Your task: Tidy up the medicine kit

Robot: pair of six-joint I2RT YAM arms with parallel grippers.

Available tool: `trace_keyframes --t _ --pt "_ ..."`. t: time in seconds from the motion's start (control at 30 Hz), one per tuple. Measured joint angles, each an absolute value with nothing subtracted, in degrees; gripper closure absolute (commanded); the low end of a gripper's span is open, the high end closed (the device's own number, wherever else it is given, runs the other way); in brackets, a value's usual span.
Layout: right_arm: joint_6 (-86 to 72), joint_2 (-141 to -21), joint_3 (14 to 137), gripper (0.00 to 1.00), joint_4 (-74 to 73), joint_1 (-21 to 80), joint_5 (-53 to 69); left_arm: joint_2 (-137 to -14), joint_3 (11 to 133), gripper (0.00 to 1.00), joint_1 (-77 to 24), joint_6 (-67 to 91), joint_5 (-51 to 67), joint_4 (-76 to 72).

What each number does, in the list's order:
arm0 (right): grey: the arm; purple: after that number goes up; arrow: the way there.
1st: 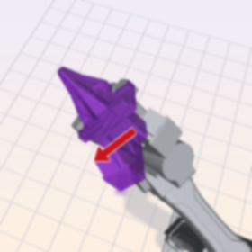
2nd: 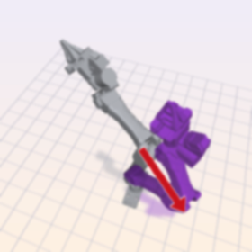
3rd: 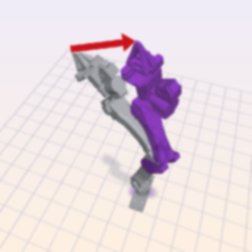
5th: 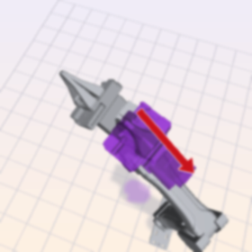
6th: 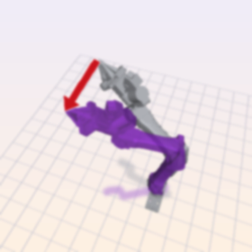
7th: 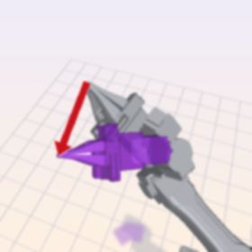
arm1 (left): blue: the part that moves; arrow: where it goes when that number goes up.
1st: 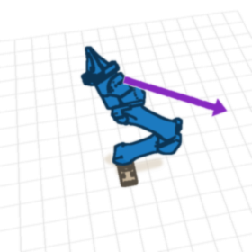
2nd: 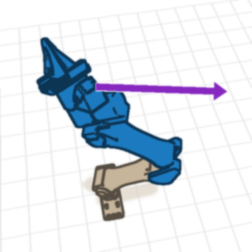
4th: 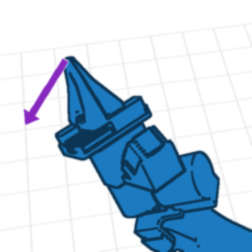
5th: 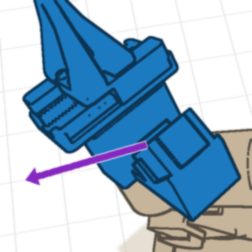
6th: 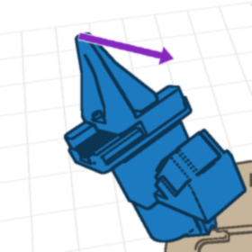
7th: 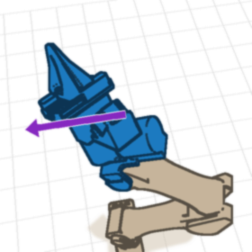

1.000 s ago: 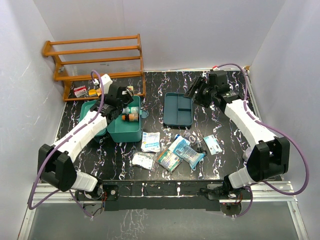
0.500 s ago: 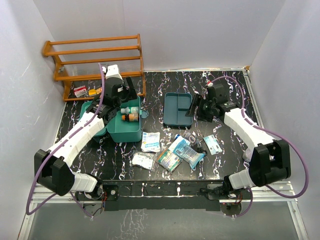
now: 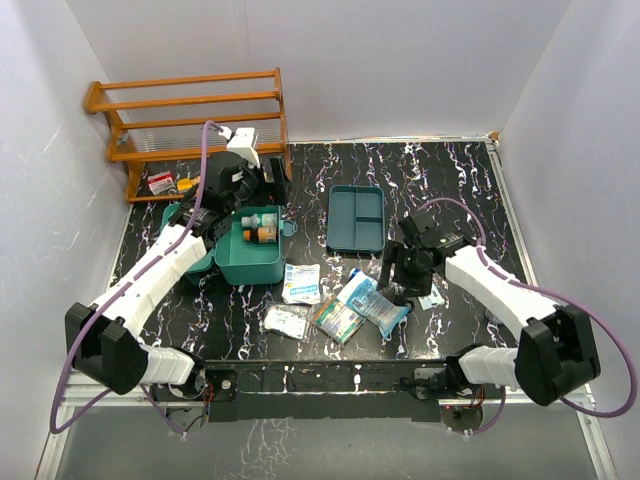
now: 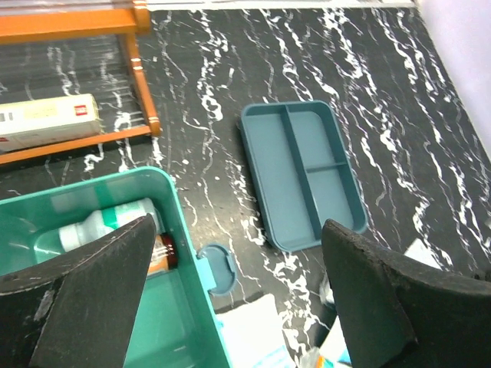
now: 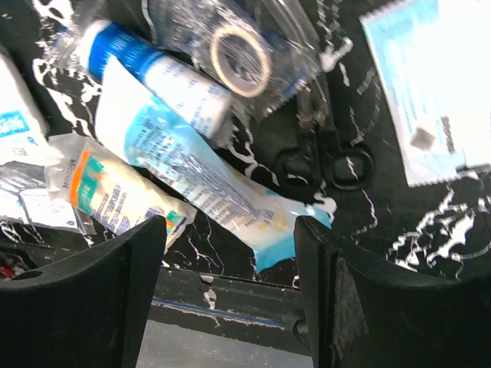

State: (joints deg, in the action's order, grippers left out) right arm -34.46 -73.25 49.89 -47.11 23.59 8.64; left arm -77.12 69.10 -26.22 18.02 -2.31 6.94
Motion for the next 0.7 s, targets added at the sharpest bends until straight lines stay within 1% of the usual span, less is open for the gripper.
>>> trace_keyframes --t 0.07,0.2,0.3,0.5,0.7 --pt "-36.86 -71.20 48.93 0.31 -49.04 23.97 6.46 -76.03 68.05 0.08 -26.22 18.20 -0.12 6.74" --pt "-41.67 -63.92 44.25 0.31 -50.72 24.12 4.45 -72.10 65.17 0.02 -26.22 19.29 2.66 6.92" --pt "-44.16 -59.46 39.38 0.32 -50.19 24.12 5.52 -70.04 64.97 0.01 -26.22 20.47 3.92 7.09" --pt "-48.14 -58.98 30.41 0.39 -42.78 24.12 10.26 -69.14 64.86 0.01 -26.22 22.37 5.76 8.08" --pt "-52.97 -57.78 26.72 0.52 -33.39 24.18 9.67 -69.14 64.82 0.01 -26.22 23.62 7.84 8.21"
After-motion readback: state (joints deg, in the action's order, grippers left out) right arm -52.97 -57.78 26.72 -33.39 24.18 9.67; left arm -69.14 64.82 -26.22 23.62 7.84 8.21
